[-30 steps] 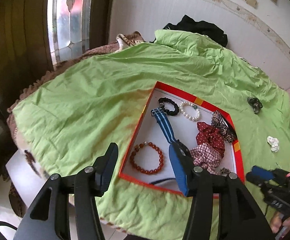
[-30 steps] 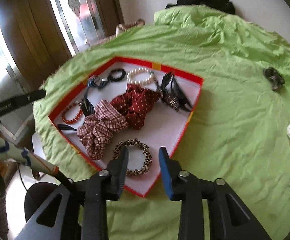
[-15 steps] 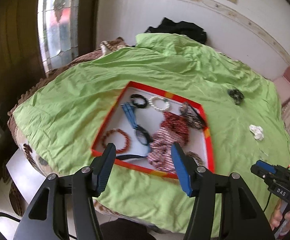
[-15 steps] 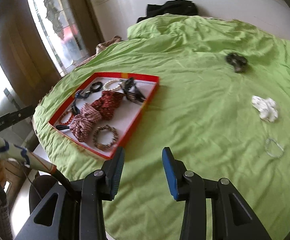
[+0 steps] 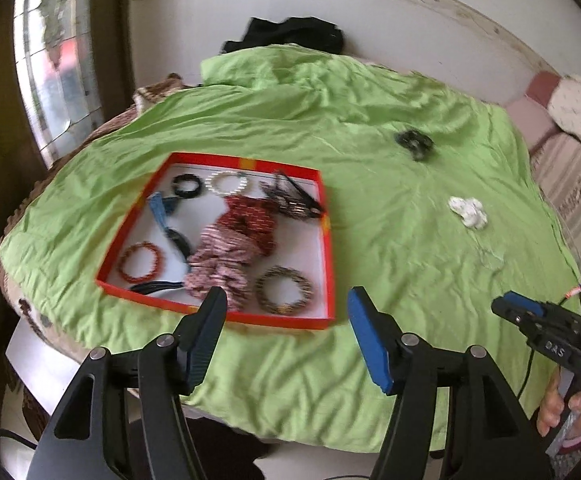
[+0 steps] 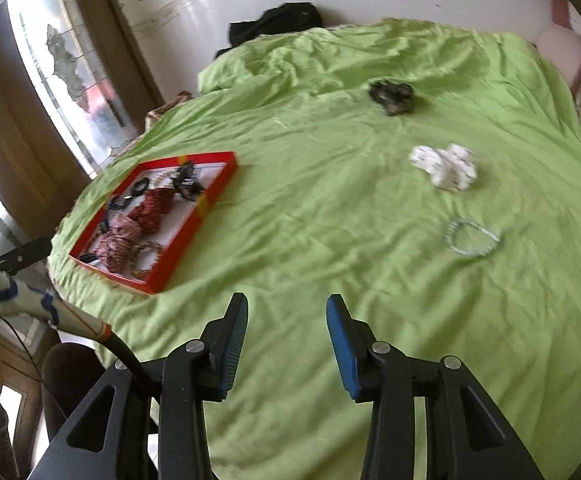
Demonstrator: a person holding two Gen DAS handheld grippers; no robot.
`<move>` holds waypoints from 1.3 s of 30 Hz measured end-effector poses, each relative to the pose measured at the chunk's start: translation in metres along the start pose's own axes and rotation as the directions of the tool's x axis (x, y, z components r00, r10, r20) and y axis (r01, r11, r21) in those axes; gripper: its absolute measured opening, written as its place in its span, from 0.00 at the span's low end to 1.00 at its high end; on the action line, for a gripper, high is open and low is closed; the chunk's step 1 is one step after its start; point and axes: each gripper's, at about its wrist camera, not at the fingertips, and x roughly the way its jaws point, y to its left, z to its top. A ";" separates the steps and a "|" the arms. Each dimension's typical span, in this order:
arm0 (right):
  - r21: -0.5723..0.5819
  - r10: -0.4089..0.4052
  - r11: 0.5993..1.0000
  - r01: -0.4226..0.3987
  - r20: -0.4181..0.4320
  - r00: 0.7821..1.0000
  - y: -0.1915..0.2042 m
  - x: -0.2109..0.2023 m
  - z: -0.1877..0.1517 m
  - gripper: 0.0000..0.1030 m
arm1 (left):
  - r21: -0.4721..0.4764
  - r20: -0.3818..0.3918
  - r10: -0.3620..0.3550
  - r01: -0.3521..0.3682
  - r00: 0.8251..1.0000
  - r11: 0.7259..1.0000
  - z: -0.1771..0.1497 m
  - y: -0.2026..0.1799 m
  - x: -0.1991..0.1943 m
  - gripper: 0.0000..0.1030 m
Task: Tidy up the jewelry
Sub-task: 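Move both open tools back over the white scrunchie and pale bead bracelet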
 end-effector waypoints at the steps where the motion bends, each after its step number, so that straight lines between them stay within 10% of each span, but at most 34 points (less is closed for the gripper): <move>1: 0.008 -0.008 1.000 0.008 -0.003 1.000 -0.005 0.000 -0.001 0.43 | 0.015 -0.006 -0.003 0.003 1.000 1.000 -0.001 -0.008 0.002 0.60; 16: 0.166 -0.090 0.982 0.086 0.021 0.996 -0.096 -0.020 -0.011 0.43 | 0.183 -0.074 -0.056 0.069 0.996 0.981 -0.003 -0.100 0.030 0.60; 39: 0.295 -0.201 0.938 0.182 0.034 0.979 -0.175 -0.019 -0.004 0.44 | 0.222 -0.169 0.025 0.014 0.985 0.975 0.015 -0.131 0.088 0.60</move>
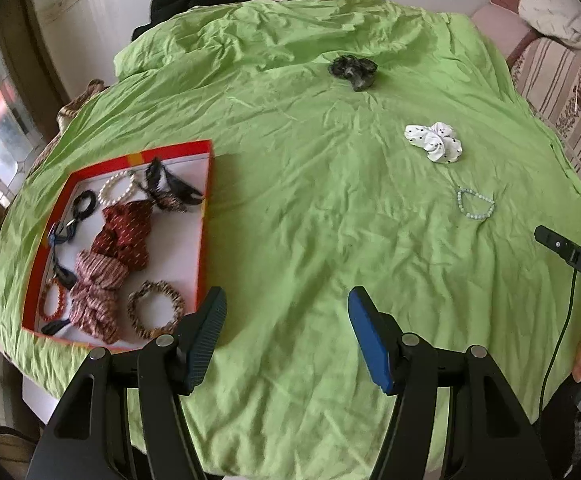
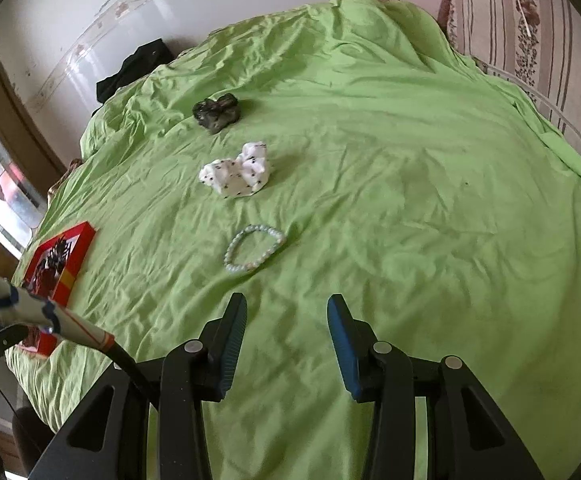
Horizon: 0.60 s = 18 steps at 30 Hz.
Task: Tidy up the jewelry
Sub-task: 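Move both open tools back over the white scrunchie and pale bead bracelet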
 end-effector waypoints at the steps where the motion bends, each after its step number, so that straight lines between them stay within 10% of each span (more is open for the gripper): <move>1: 0.008 0.003 1.000 -0.002 -0.004 1.000 -0.002 0.003 0.002 0.45 | 0.012 -0.002 -0.004 0.004 1.000 1.000 0.004 -0.005 0.003 0.60; 18: 0.085 0.125 0.989 -0.124 -0.008 0.992 -0.002 0.071 0.042 0.45 | 0.155 -0.007 0.087 -0.085 0.996 0.984 0.055 -0.064 0.062 0.60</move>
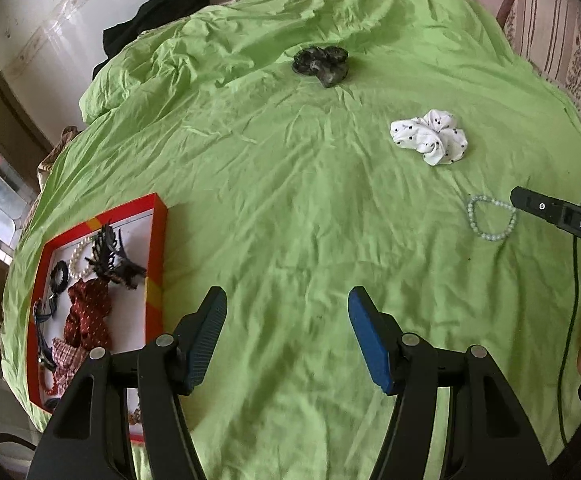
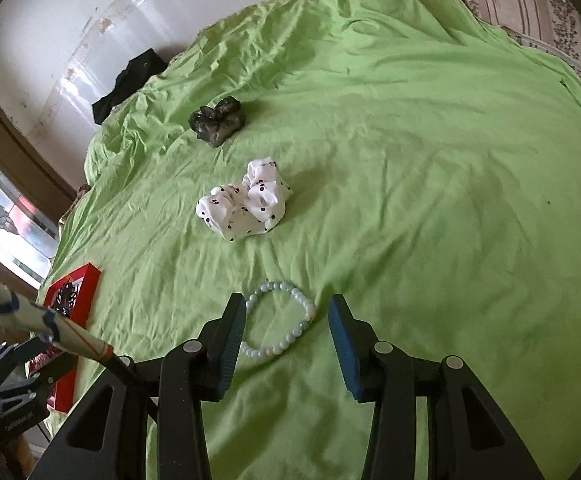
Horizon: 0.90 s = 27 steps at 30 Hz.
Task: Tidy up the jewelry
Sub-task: 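Move both open tools back over the white scrunchie and pale bead bracelet, then grasp the white cherry scrunchie with the left tool while the right tool grasps the pale bead bracelet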
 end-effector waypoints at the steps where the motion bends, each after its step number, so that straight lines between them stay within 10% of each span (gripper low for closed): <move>1: -0.005 0.007 1.000 -0.007 -0.001 1.000 -0.002 0.002 0.001 0.45 | 0.005 -0.008 0.005 -0.005 1.000 1.000 0.002 -0.004 0.005 0.60; 13: 0.017 0.044 0.999 -0.043 -0.062 0.997 -0.028 0.030 0.016 0.45 | 0.035 -0.026 0.016 -0.015 1.000 0.999 0.035 -0.034 0.037 0.60; 18: 0.010 0.062 0.998 -0.061 -0.070 0.996 -0.026 0.032 0.015 0.45 | -0.033 -0.039 -0.082 0.080 0.996 0.996 0.056 -0.032 0.051 0.60; 24: 0.007 0.071 0.997 -0.071 -0.070 0.995 -0.025 0.031 0.015 0.45 | -0.178 -0.014 -0.295 0.288 0.955 0.941 0.096 -0.029 0.070 0.61; 27: -0.015 0.072 0.997 -0.073 -0.074 0.995 -0.022 0.031 0.014 0.45 | -0.219 0.000 -0.423 0.413 0.906 0.884 0.115 -0.038 0.086 0.63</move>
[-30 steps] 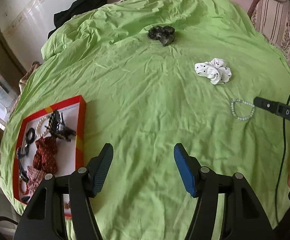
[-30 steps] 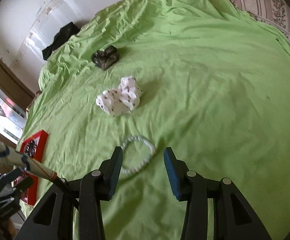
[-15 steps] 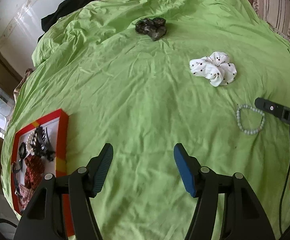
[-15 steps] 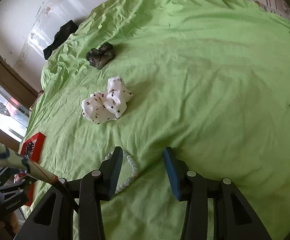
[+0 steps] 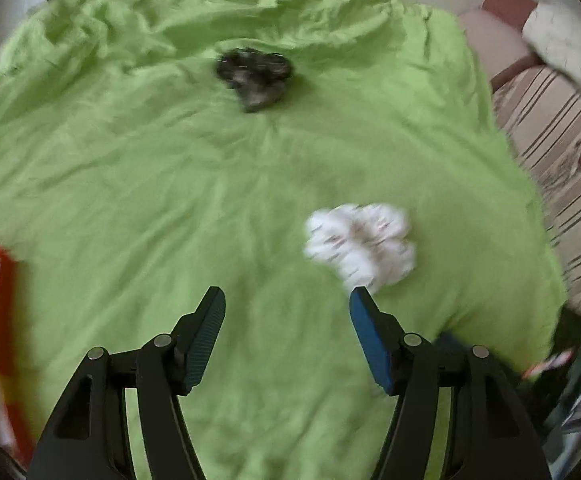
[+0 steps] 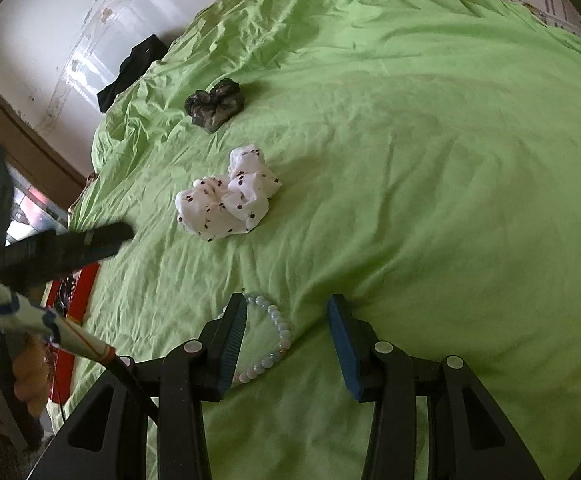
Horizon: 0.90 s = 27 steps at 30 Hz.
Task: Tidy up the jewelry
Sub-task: 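Grasp the white cherry scrunchie with the left tool while the right tool grasps the pale bead bracelet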
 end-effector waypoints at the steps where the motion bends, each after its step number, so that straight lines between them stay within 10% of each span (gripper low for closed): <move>1: -0.007 -0.001 1.000 0.001 -0.001 1.000 0.002 0.000 0.000 0.45 | -0.004 -0.008 -0.025 0.025 1.000 1.000 0.004 -0.002 0.006 0.64; 15: -0.200 -0.080 0.977 0.074 -0.022 0.997 0.033 0.014 -0.011 0.33 | -0.007 -0.111 -0.089 0.088 0.990 0.996 0.011 -0.029 0.070 0.65; 19: -0.225 -0.097 0.970 0.089 -0.021 0.995 0.036 0.015 -0.012 0.13 | 0.036 -0.145 -0.068 0.074 0.987 0.997 0.008 -0.036 0.070 0.09; 27: -0.203 -0.081 0.976 0.082 0.015 0.997 0.039 -0.001 -0.010 0.07 | 0.074 -0.031 -0.014 0.017 0.999 0.997 0.000 -0.035 0.010 0.08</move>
